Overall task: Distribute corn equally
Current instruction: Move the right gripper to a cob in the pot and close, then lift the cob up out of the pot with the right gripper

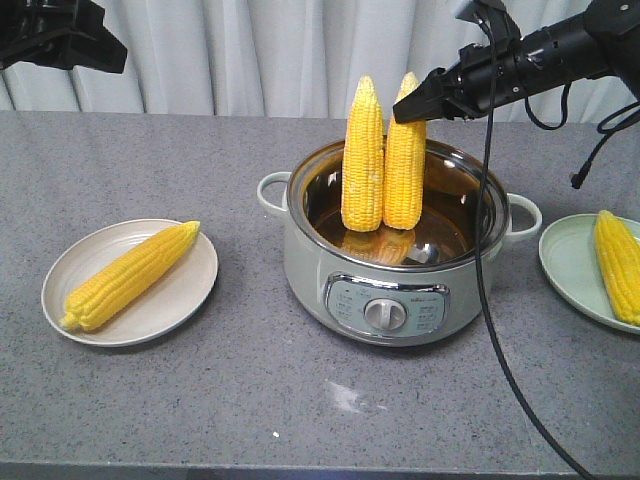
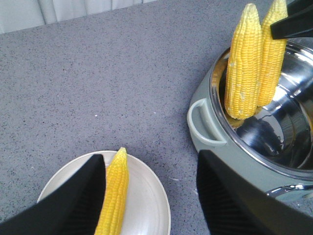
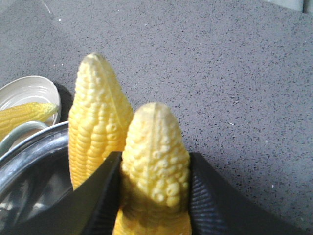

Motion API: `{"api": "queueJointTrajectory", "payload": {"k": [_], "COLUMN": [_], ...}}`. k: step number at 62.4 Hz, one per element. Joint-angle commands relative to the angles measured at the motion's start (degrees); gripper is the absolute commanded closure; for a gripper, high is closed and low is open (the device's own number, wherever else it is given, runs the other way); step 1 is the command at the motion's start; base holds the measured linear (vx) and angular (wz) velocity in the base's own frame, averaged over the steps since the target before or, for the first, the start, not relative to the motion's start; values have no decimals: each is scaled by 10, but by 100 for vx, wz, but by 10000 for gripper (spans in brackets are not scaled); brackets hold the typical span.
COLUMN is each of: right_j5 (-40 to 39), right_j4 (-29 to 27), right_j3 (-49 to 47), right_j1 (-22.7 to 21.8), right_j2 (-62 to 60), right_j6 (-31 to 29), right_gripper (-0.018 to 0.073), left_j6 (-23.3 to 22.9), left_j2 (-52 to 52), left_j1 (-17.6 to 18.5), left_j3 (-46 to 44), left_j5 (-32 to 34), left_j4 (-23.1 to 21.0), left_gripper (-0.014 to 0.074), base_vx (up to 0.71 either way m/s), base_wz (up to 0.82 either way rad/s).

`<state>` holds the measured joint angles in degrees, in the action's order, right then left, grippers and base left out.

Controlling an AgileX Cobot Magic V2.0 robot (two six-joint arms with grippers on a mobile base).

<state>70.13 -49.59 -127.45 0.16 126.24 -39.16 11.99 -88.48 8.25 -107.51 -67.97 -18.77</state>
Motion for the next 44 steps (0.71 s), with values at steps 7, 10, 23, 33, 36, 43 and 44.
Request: {"api": "queueJointTrajectory", "payload": {"k": [7,10,23,33,36,43,44], "right_j5": [-2,-7,-49,-64,-66,-77,-79], "right_j4": [-50,-50,-46,-45,-45,-45,-45], "right_j3": [-17,-17,-17,-17,-17,-17,-17], "right_j1": [-2,-2,-2,-2,-2,-2,-2], "right_j2": [-37,-42,-78,-94,-99,-111,-113], "right_j6": [-37,-41,-50,-51,-51,-51,-51], "right_gripper": [571,568,565,564,564,564,564], "left_j6": [-5,-5,-5,-5,-5,-5,-5], "left_j2": [20,20,20,20,20,20,20], "left_j1": [-1,-1,-1,-1,-1,-1,-1], "left_j3": [-16,-16,-16,-16,-16,-16,-16], "left_j5": [26,26,26,26,26,27,27], "left_j4": [-16,-16,-16,-16,-16,-16,-16], "left_gripper": [188,188,188,188,188,188,188], "base_vx": [0,0,0,0,0,0,0], "base_wz": [0,0,0,0,0,0,0]}}
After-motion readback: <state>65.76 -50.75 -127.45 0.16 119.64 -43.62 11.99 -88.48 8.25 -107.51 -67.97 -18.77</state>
